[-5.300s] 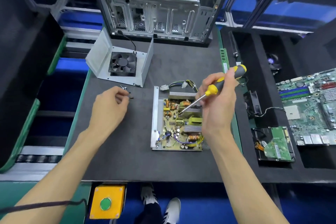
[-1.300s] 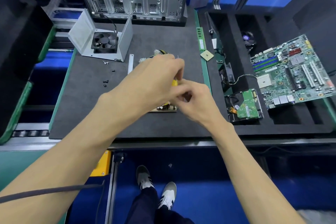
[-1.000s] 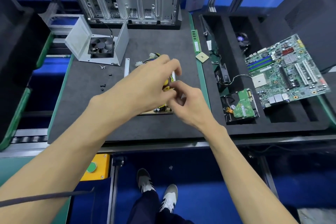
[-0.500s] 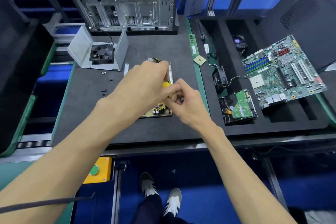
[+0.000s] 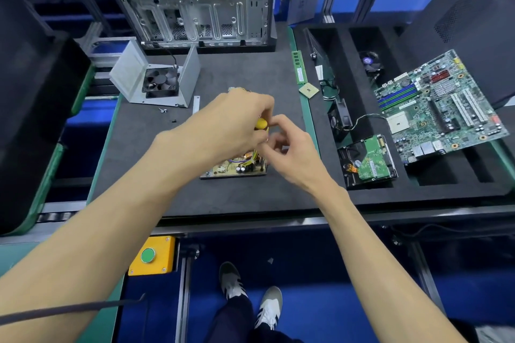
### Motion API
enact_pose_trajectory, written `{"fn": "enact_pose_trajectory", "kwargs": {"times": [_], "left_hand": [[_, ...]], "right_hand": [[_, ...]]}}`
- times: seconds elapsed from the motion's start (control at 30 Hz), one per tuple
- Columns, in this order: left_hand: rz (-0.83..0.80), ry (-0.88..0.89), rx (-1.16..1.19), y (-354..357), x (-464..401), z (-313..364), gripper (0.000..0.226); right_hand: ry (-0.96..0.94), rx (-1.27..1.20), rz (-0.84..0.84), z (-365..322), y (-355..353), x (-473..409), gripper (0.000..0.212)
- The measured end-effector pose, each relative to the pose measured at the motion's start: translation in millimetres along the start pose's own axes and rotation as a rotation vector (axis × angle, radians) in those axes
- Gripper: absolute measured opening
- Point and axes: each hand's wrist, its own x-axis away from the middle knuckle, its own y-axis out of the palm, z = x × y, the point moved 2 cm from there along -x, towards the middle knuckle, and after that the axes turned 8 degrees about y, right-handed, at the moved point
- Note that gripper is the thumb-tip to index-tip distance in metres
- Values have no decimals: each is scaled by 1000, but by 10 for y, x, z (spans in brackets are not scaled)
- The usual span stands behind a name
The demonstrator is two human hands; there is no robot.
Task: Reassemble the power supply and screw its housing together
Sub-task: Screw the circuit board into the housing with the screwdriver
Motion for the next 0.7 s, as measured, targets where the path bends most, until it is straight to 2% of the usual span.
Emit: {"fn": "enact_pose_trajectory", "kwargs": {"times": [0.1,0.23,0.3,0.37,0.4,0.47,0.57,0.63,0.7], "left_hand": [[-75,83,29,-33,-8,10,19],[5,-58,-8,-33,-43,1,39],[-27,-6,-19,-32,-69,35,28],[-88,75,-17,-62,-81,56,12],[-116,105,-9,-74,-73,64,15],[-109,96,6,-71,-57,67,17],[-13,-28,-32,-45,-64,53,32],[10,-41,-56,-35,-60,51,23],[-43,32,-52,-43,-53,72,8]], "right_hand": [[-11,7,-15,-3,-27,-9,16],[21,-28,36,32,-32,-28,36],[21,-18,32,52,-33,-28,35],[-7,-5,-6,50,-35,-20,20],[-14,0,-21,42,-38,-12,15],[-5,-13,-22,38,-38,-10,19],[18,-28,-12,51,-27,-22,33],[23,-27,-21,46,-8,-27,39],[37,-39,-29,43,-5,-28,33]]}}
